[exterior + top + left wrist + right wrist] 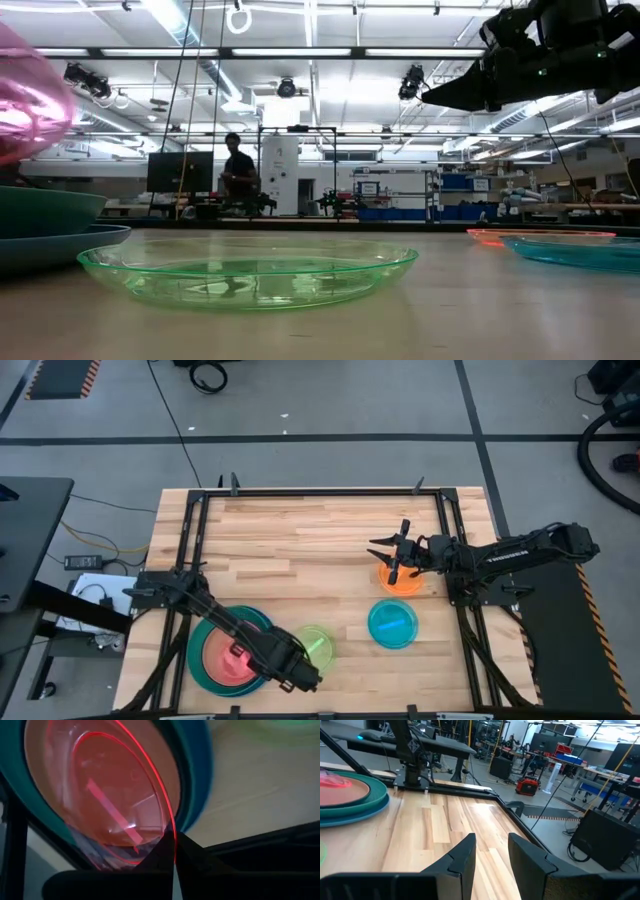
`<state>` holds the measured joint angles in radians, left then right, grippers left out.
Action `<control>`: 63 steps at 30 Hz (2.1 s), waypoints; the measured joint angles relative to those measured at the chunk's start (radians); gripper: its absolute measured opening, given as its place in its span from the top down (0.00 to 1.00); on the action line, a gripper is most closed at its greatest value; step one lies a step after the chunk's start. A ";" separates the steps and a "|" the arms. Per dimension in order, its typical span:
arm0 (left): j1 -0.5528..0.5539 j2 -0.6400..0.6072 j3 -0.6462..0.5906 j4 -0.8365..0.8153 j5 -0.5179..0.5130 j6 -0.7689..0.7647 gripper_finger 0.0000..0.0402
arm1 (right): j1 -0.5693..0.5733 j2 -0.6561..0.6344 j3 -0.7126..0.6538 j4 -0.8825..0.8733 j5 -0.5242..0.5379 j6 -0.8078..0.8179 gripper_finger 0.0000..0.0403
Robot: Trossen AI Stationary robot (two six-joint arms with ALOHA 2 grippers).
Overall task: Stack plastic plates
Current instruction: Stack the pink plate on top of the brown plate, then stack the light green plate on top of the pink plate
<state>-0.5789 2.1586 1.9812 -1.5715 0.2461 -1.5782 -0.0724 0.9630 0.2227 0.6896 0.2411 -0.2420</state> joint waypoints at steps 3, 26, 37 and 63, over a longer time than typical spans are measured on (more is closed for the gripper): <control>-0.008 0.000 -0.044 0.000 0.038 -0.008 0.97 | -0.007 0.000 0.000 -0.005 0.000 0.000 0.69; -0.011 0.000 -0.134 0.031 0.031 0.056 0.66 | -0.009 0.000 0.000 -0.007 -0.001 -0.004 0.69; -0.008 0.002 -0.042 0.274 -0.225 0.523 0.64 | -0.009 0.000 0.000 -0.006 -0.001 -0.004 0.69; -0.069 0.139 -0.039 0.485 -0.471 0.920 0.65 | -0.009 0.000 0.000 -0.031 -0.001 0.014 0.69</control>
<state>-0.6483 2.2973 1.9425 -1.0862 -0.2254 -0.6583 -0.0811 0.9627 0.2229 0.6586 0.2401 -0.2282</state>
